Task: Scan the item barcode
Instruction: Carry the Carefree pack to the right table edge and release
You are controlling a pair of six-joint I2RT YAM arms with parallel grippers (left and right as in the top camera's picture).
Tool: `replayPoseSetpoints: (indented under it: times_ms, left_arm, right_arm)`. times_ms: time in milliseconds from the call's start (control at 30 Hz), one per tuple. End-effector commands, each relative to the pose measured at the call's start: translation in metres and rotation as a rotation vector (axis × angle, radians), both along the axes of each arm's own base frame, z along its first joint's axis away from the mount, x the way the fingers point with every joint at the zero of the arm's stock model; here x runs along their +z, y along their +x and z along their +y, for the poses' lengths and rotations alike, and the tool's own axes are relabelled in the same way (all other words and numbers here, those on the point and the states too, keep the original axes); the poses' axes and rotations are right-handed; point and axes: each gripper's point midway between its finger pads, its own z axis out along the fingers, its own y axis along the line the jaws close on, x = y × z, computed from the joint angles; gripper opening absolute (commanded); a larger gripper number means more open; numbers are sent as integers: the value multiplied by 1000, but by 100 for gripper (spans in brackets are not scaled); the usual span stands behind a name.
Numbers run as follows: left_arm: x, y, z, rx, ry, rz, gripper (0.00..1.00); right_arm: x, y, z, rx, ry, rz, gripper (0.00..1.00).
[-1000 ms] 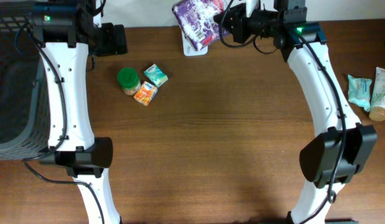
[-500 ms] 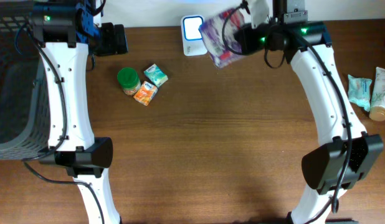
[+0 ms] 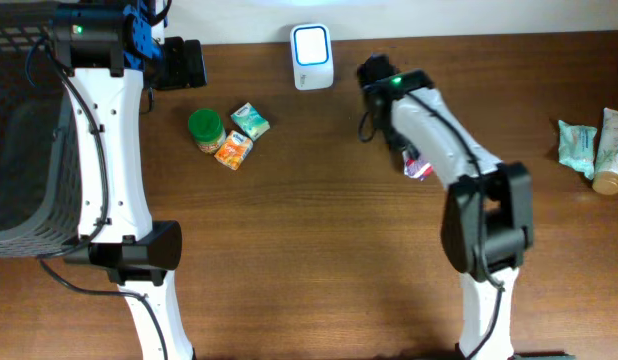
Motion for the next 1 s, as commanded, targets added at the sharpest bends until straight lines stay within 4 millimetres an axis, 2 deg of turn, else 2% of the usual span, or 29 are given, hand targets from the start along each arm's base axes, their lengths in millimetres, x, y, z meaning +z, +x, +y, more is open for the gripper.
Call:
replayPoseSetpoints:
  times_ms: [0, 67, 167, 200, 267, 333, 367, 400, 467, 500, 600, 700, 767, 833, 867, 967]
  left_arm:
    - [8, -2, 1, -2, 8, -22, 99]
    - [8, -2, 1, -2, 8, -22, 99]
    - [8, -2, 1, -2, 8, -22, 99]
    - [8, -2, 1, -2, 8, -22, 99]
    - [8, -2, 1, -2, 8, -22, 99]
    - [8, -2, 1, -2, 8, -22, 99]
    - [8, -2, 1, -2, 8, -22, 99]
    - [8, -2, 1, -2, 8, -22, 99]
    - [8, -2, 1, -2, 8, -22, 99]
    - [8, -2, 1, -2, 8, -22, 99]
    - [8, -2, 1, -2, 8, -22, 99]
    - [8, -2, 1, -2, 8, -22, 99]
    - [8, -2, 1, -2, 8, -22, 99]
    - [8, -2, 1, -2, 8, -22, 99]
    - [8, -2, 1, -2, 8, -22, 99]
    - [8, -2, 1, -2, 8, -22, 99]
  right_arm:
    - [-9, -7, 42, 92, -31, 9, 23]
    - [-10, -14, 78, 168, -13, 7, 55]
    - [-4, -22, 135, 267, 85, 0, 65]
    - [3, -22, 149, 284, 131, -4, 76]
    - [26, -17, 167, 296, 235, -22, 92]
    - [61, -3, 158, 261, 317, -59, 99]
    - [76, 6, 142, 221, 358, -74, 99]
    - [81, 10, 125, 180, 414, -59, 99]
    - [70, 3, 91, 116, 602, 75, 99]
    - [60, -5, 66, 77, 748, 164, 99]
    - [40, -11, 21, -81, 1046, 215, 99]
    - [21, -13, 10, -56, 1300, 209, 99]
    - [5, -12, 12, -61, 1389, 187, 99]
    - [-7, -11, 19, -39, 1436, 170, 93]
    - [-16, -11, 24, -19, 1434, 166, 84]
    - [-26, -8, 33, -33, 1435, 158, 82]
